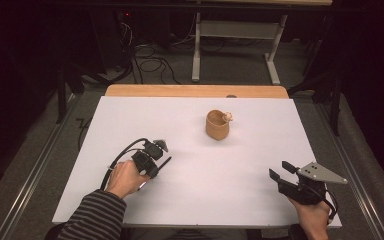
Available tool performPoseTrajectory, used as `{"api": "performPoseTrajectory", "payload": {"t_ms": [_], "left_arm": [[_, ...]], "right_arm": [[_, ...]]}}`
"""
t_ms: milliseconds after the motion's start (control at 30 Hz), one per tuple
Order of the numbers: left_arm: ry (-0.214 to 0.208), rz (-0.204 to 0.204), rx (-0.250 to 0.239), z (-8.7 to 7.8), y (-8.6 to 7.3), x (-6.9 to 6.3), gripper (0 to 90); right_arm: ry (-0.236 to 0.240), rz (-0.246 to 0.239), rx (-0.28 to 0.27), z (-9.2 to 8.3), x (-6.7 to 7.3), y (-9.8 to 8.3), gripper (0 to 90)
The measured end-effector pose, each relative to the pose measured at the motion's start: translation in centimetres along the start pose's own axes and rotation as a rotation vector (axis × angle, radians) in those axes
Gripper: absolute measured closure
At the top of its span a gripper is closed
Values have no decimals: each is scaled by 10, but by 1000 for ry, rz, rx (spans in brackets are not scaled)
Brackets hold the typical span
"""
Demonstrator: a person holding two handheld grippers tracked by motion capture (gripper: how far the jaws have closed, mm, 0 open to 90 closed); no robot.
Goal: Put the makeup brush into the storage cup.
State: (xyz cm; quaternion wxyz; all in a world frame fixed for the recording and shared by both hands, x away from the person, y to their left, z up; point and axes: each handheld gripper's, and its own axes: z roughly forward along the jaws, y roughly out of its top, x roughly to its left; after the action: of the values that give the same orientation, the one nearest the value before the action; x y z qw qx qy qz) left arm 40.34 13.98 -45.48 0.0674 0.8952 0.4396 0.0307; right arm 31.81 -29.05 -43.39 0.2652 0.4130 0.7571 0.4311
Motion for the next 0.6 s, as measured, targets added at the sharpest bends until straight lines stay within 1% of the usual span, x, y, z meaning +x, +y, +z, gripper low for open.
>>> {"api": "performPoseTrajectory", "payload": {"t_ms": [167,367,600], "left_arm": [[-4,12,1,0,0,0,834],[-14,15,1,-1,-1,0,834],[-25,17,-10,-3,-2,0,834]], "right_arm": [[2,-6,-1,0,0,0,480],[1,-9,1,1,1,0,484],[2,-9,2,1,1,0,485]]}}
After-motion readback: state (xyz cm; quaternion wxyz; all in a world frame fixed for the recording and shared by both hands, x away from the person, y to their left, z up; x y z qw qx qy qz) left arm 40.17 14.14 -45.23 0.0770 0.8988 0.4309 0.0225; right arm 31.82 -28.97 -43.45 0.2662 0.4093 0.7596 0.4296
